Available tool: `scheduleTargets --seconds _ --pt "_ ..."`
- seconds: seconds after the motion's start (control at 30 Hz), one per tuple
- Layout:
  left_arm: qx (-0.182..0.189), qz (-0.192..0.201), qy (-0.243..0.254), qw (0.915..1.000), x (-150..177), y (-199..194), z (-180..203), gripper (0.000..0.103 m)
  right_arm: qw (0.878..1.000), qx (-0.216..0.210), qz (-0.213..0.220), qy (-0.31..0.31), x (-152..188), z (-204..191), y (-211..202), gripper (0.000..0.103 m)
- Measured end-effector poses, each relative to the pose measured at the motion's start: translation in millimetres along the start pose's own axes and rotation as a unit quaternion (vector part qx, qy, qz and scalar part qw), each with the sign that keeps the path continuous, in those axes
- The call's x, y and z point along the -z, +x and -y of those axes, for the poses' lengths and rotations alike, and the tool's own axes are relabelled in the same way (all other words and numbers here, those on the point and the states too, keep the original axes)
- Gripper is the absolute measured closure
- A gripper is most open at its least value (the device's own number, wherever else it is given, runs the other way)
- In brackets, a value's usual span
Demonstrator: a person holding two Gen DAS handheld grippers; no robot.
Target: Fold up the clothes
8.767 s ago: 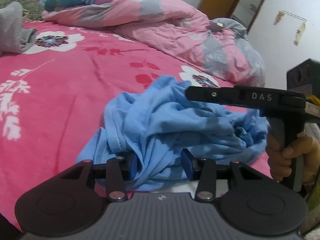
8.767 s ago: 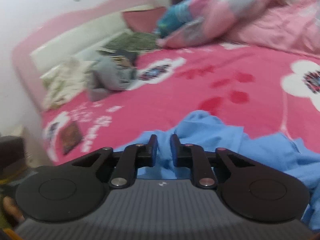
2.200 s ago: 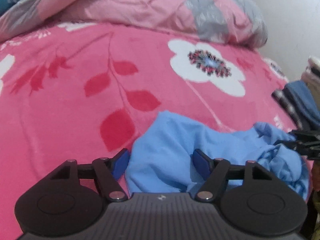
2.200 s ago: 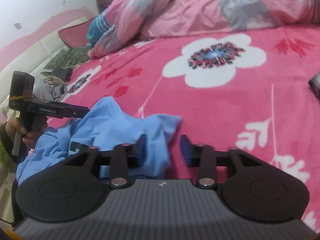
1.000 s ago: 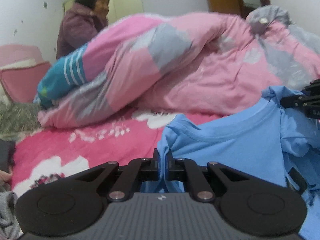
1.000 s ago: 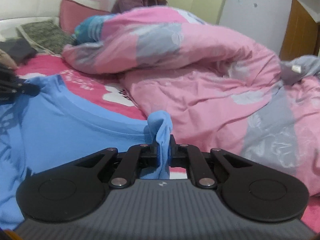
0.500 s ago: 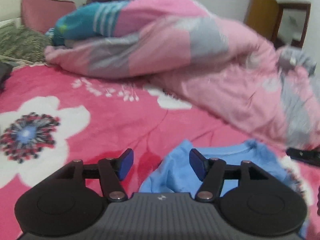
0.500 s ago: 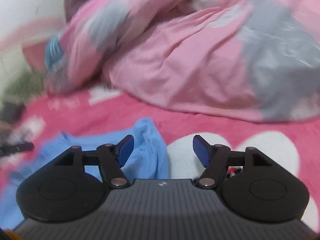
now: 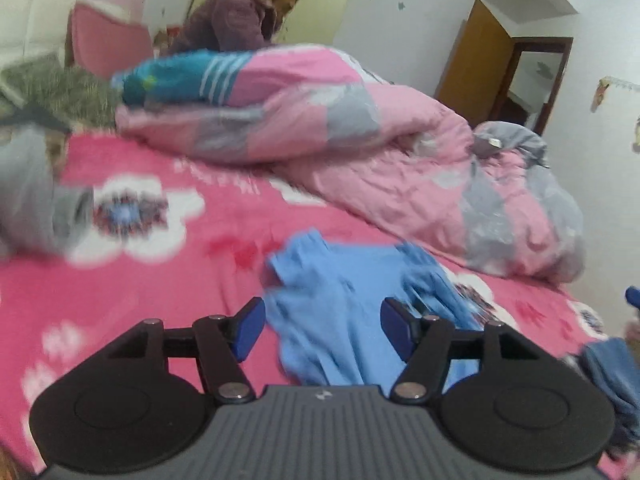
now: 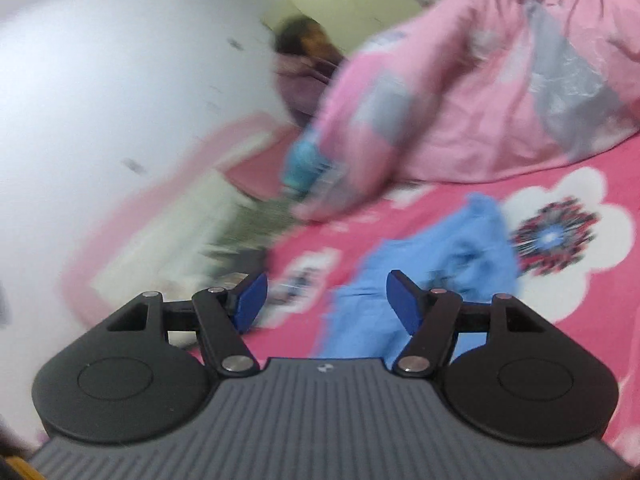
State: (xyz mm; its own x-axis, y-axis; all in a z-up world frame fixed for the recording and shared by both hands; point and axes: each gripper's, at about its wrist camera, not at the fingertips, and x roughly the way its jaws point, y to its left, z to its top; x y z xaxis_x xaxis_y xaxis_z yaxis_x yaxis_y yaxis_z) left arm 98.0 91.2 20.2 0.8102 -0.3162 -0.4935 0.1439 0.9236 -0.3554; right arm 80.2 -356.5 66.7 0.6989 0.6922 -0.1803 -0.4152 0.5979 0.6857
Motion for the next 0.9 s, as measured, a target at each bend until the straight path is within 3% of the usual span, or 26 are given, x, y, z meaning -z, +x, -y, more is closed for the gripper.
scheduleTargets --seconds 0.07,0.13,0.27,0.4,0.5,0.57,0.63,0.83,0.87,0.9 --pt "0.021 -0.018 -0.017 0.9995 20.2 -4.0 1.8 0.038 1.0 -0.016 0.004 0.007 13.5 -15.1 -16.7 0.037" --pt "0.039 -0.041 -0.012 0.9983 36.4 -0.2 9.3 0.038 1.0 0.001 -0.002 0.001 28.4 -24.0 -19.8 0.037" --pt "0.04 -0.047 0.049 0.9969 50.7 11.4 36.0 0.038 0.995 0.097 -0.026 -0.023 48.0 -16.1 7.6 0.037" --pt "0.043 -0.015 0.108 0.9931 44.8 29.9 56.5 0.038 0.973 0.192 -0.039 -0.123 60.4 -5.4 56.2 0.04" --pt "0.031 0.007 0.133 0.9906 37.7 58.5 63.7 0.041 0.947 0.238 -0.046 -0.21 62.2 6.7 99.6 0.05" --pt "0.023 0.006 0.151 0.9883 34.7 80.5 66.5 0.049 0.934 0.259 -0.05 -0.242 57.4 22.7 131.3 0.059" --pt "0.022 0.001 0.164 0.9862 32.5 101.1 65.6 0.056 0.926 0.273 -0.059 -0.253 51.3 41.6 161.0 0.067" --pt "0.017 -0.02 0.183 0.9827 44.0 141.8 50.4 0.063 0.899 0.326 -0.121 -0.267 45.0 104.1 237.1 0.068" --pt "0.019 -0.024 0.181 0.983 46.9 144.4 46.2 0.063 0.899 0.329 -0.126 -0.262 44.3 112.7 242.0 0.068" --pt "0.024 -0.027 0.174 0.9841 48.2 145.8 41.9 0.064 0.903 0.324 -0.126 -0.252 42.1 120.2 243.2 0.077"
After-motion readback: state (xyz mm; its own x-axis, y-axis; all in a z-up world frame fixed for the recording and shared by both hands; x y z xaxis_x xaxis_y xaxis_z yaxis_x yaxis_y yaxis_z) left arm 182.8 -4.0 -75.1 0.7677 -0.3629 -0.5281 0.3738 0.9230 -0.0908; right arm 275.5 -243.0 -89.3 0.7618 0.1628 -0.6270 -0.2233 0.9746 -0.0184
